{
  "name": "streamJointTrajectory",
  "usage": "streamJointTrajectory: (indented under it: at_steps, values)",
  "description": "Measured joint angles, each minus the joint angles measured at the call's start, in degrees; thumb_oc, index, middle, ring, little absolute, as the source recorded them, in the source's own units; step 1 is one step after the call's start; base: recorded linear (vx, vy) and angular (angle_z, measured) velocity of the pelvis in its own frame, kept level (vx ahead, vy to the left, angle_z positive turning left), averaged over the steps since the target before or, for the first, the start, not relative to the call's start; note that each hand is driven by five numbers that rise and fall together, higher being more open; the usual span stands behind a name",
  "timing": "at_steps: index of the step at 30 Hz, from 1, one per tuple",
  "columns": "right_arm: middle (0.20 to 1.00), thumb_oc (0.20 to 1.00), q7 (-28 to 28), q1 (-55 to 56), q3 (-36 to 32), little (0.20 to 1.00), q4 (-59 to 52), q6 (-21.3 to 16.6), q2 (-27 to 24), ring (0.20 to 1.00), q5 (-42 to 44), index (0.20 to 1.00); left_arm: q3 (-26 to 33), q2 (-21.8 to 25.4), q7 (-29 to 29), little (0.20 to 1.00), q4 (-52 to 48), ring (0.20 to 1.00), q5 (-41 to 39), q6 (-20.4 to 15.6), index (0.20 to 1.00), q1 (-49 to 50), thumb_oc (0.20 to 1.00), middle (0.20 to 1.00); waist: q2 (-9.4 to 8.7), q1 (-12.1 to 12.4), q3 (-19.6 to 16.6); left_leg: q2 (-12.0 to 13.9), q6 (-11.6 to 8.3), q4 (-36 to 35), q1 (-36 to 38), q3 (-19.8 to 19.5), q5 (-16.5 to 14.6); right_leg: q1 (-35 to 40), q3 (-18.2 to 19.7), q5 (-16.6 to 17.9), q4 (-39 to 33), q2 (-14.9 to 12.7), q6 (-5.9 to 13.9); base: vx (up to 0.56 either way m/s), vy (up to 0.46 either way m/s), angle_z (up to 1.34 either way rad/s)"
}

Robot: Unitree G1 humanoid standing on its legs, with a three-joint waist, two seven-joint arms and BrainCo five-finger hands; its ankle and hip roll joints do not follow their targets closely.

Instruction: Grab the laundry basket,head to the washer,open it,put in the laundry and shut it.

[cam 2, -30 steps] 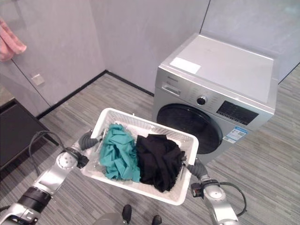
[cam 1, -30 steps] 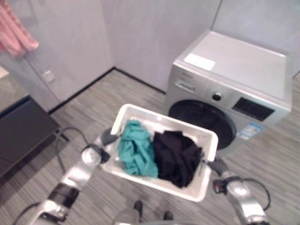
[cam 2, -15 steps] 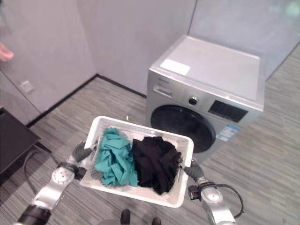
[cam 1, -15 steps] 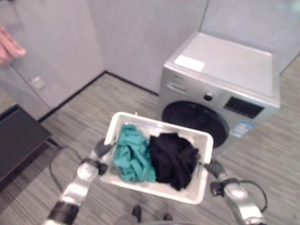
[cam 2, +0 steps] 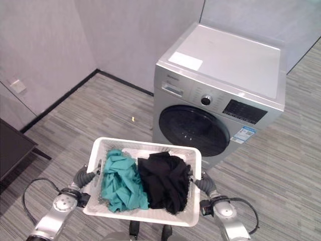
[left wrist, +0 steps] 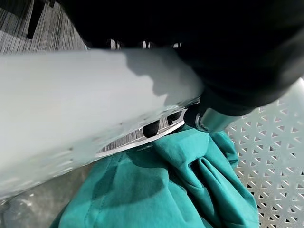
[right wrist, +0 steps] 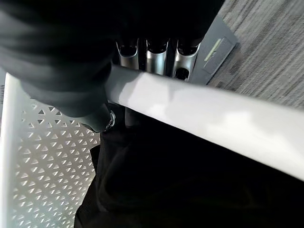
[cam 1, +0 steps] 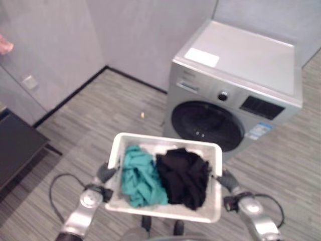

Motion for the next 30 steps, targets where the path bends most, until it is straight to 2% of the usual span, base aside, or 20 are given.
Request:
streamJointTrajectory:
  at_steps: [2,4,5,7,9,11,14,25,27,29,30]
  values:
    - [0.2,0.2,0.8,2.5,-1.9,0.2,-8.2,1.3,-1.9,0.2,1.9,0.2,1.4,1.4,-1.1,0.2,-4.2,0.2,0.0,0.2,0.2,0.2,0.2,0.2,0.05,0.0,0.6,0.0,0.05,0.0,-0.2,0.2,0.0,-0.3,0.3,0.1,0.0,0.0,0.08,-0.01,0.03,-0.04]
    - [0.2,0.2,1.6,4.6,-4.6,0.2,-15.4,1.3,-3.9,0.2,3.7,0.2,2.9,3.8,-2.3,0.2,-10.5,0.2,0.0,0.0,0.2,0.5,0.2,0.2,-0.12,0.0,1.3,0.0,0.07,0.0,-0.2,0.6,0.0,-0.4,0.6,0.1,0.0,0.0,0.16,-0.01,0.028,-0.1]
    - [0.2,0.2,2.8,5.0,-7.4,0.2,-20.4,0.6,-5.6,0.2,6.1,0.2,5.6,5.7,-3.0,0.2,-16.6,0.2,0.0,-0.9,0.2,0.0,0.2,0.2,-0.41,-0.4,1.4,0.0,0.07,0.0,-0.1,0.8,0.0,-0.4,1.0,0.2,0.0,0.0,0.24,-0.01,0.039,-0.1]
    - [0.2,0.2,4.1,4.6,-8.7,0.2,-22.6,0.4,-8.0,0.2,7.5,0.2,7.1,7.3,-3.3,0.2,-18.8,0.2,0.0,-1.7,0.2,-2.1,0.2,0.2,-0.48,-1.1,1.4,0.0,0.09,0.0,-0.1,1.0,0.0,-0.5,1.1,0.2,0.0,0.0,0.28,-0.01,0.043,-0.09]
    - [0.2,0.2,6.1,5.0,-10.1,0.2,-26.2,0.5,-12.7,0.2,9.9,0.2,9.6,10.5,-5.0,0.2,-22.3,0.2,0.0,-1.8,0.2,-3.2,0.2,0.2,-0.48,-1.1,1.5,0.1,0.11,0.0,-0.3,1.7,0.0,-0.9,1.8,0.4,0.0,0.0,0.37,0.0,0.026,-0.15]
    - [0.2,0.2,7.2,5.7,-11.6,0.2,-27.8,0.5,-13.7,0.2,11.8,0.2,10.7,11.0,-5.4,0.2,-23.7,0.2,0.0,-2.3,0.2,-4.0,0.2,0.2,-0.51,-1.3,1.5,0.1,0.13,0.0,-0.1,1.9,-0.1,-0.8,1.9,0.4,0.0,0.0,0.38,-0.01,0.049,-0.07]
    - [0.2,0.2,9.6,6.5,-12.6,0.2,-28.3,0.8,-18.9,0.2,15.4,0.2,11.0,13.5,-7.0,0.2,-24.7,0.2,0.0,-2.5,0.2,-4.4,0.2,0.2,-0.7,-1.5,1.5,0.1,0.19,0.0,0.0,2.4,-0.1,-1.0,2.5,0.6,0.0,0.0,0.46,-0.02,0.043,-0.09]
    - [0.2,0.2,11.5,8.9,-12.7,0.2,-27.9,1.8,-18.1,0.2,18.4,0.2,10.8,13.8,-8.8,0.2,-24.0,0.2,-3.9,-2.3,0.2,-5.2,0.2,0.2,-2.49,-1.5,2.8,0.0,0.8,1.2,-1.7,5.5,-0.9,-4.0,5.5,1.5,1.0,-0.2,0.93,-0.02,0.078,-0.15]
    - [0.2,0.2,11.5,9.0,-12.7,0.2,-27.3,2.0,-15.8,0.2,18.3,0.2,10.2,13.8,-8.8,0.2,-22.7,0.2,-3.9,-2.2,0.2,-6.7,0.2,0.2,-1.96,-1.7,3.3,0.2,1.64,2.4,-2.7,5.8,-1.9,-6.5,6.0,0.9,4.9,0.0,1.74,0.04,0.132,-0.18]
    - [0.2,0.2,11.5,9.1,-12.7,0.2,-27.3,2.4,-15.5,0.2,18.3,0.2,9.7,13.8,-9.0,0.2,-21.6,0.2,-4.0,-2.2,0.2,-7.3,0.2,0.2,-0.29,-2.6,4.7,1.1,2.36,2.8,-2.3,6.6,-2.3,-11.4,6.1,-0.2,15.1,0.5,3.34,0.03,0.081,-0.28]
    - [0.2,0.2,11.5,8.6,-12.6,0.2,-27.3,2.6,-15.4,0.2,18.1,0.2,9.6,13.8,-9.0,0.2,-21.4,0.2,-4.0,-2.2,0.2,-7.3,0.2,0.2,0.06,-2.4,5.3,1.5,2.29,2.9,-1.7,7.8,-2.1,-14.3,5.9,-1.4,21.6,0.1,4.84,0.16,0.041,-0.36]
